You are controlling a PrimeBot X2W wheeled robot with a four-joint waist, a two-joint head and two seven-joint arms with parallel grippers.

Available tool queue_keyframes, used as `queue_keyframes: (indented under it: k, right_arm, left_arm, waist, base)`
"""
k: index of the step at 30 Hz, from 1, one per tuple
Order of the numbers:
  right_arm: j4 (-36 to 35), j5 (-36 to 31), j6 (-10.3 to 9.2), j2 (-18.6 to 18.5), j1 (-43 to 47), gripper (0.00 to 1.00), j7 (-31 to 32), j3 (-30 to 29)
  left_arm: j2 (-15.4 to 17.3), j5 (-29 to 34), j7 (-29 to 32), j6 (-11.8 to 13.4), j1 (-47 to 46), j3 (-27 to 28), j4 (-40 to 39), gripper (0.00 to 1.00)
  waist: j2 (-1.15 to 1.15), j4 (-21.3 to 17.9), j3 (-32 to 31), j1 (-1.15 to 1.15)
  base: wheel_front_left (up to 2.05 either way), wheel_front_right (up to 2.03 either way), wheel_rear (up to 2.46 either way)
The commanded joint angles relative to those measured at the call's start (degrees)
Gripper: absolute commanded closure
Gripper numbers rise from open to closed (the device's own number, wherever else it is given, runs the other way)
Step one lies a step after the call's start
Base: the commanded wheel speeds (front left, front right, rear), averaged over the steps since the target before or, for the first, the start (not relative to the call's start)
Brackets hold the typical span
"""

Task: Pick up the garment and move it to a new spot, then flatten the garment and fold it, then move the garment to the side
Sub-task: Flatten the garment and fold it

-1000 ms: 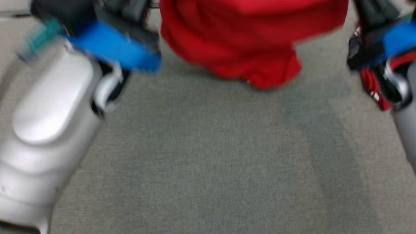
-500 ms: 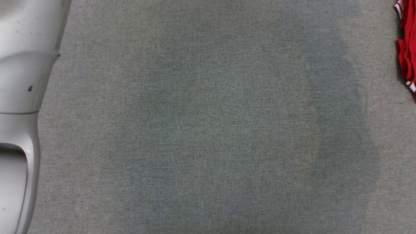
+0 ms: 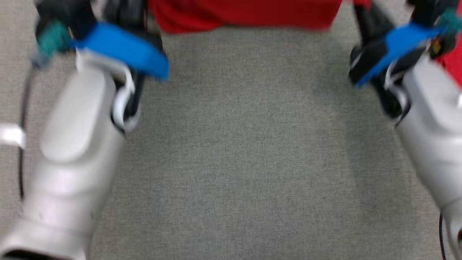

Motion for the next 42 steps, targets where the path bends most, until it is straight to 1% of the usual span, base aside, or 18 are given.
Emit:
queue_keyframes:
  k: [1, 4, 7, 12, 17, 21, 26, 30, 33, 36, 42]
  right_arm:
    - [-0.4, 0.6, 0.01, -0.3, 1.6, 1.0, -0.2, 0.4]
    - [-2.2, 2.5, 0.01, -1.2, 9.0, 1.0, -1.0, 2.4]
    - [-5.1, 4.4, 0.01, -2.9, 16.6, 1.0, -1.3, 3.6]
    - [-10.8, 6.5, 0.01, -5.7, 29.0, 1.0, -1.4, 4.7]
    - [-17.4, 7.4, 0.01, -8.0, 39.9, 1.0, -0.9, 2.5]
    - [-23.5, 6.5, 0.0, -9.1, 47.4, 1.0, 0.6, -2.2]
    - [-31.1, 2.9, -0.01, -7.6, 53.9, 1.0, 3.8, -10.5]
    - [-36.0, -1.2, -0.01, -5.9, 55.5, 1.0, 7.6, -15.4]
    - [-38.6, -4.2, -0.01, -4.8, 53.4, 1.0, 10.3, -18.1]
    - [-40.1, -6.3, 0.0, -4.1, 50.1, 1.0, 12.9, -19.6]
    - [-38.3, -8.3, 0.0, -4.8, 41.0, 1.0, 16.8, -20.1]
  left_arm:
    - [-0.1, 0.6, -0.2, 0.3, 1.8, 0.3, -0.8, 1.0]
    - [-0.3, 1.9, -0.3, 1.3, 12.2, 2.5, -5.3, 1.0]
    - [-0.8, 2.9, -0.3, 1.8, 21.7, 4.0, -8.9, 1.0]
    - [-2.1, 3.3, -0.3, 2.0, 36.3, 4.7, -13.5, 1.0]
    - [-2.0, 4.8, -0.3, 2.4, 46.6, 3.1, -17.2, 1.0]
    - [-1.8, 5.0, -0.3, 3.3, 51.7, 2.6, -20.5, 1.0]
    - [-1.5, 5.0, -0.3, 3.5, 54.2, 2.3, -24.0, 1.0]
    - [-1.7, 5.7, -0.3, 3.5, 53.0, 1.4, -24.9, 1.0]
    - [-1.7, 6.3, -0.2, 3.0, 51.2, 1.1, -24.8, 1.0]
    - [-2.1, 6.7, -0.2, 2.6, 48.5, 1.1, -24.2, 1.0]
    - [-3.4, 7.2, -0.2, 1.5, 41.1, 1.4, -21.9, 1.0]
  waist:
    - [0.0, -0.4, -0.8, 0.0]
    - [0.0, -0.5, -3.2, 0.0]
    - [0.0, -0.1, -5.9, 0.0]
    - [0.0, 0.2, -10.5, 0.0]
    - [0.0, 1.0, -14.1, 0.0]
    - [0.0, 1.3, -16.1, 0.0]
    - [0.0, 1.4, -16.6, 0.0]
    - [0.0, 1.8, -16.3, 0.0]
    - [0.0, 2.2, -15.6, 0.0]
    - [0.0, 2.8, -14.6, 0.0]
    - [0.0, 4.9, -11.0, 0.0]
  base:
    - [0.0, 0.0, 0.0]
    - [0.0, 0.0, 0.0]
    - [0.0, 0.0, 0.0]
    - [0.0, 0.0, 0.0]
    - [0.0, 0.0, 0.0]
    - [0.0, 0.0, 0.0]
    - [0.0, 0.0, 0.0]
    - [0.0, 0.0, 0.0]
    - [0.0, 0.0, 0.0]
    - [0.0, 0.0, 0.0]
    - [0.0, 0.0, 0.0]
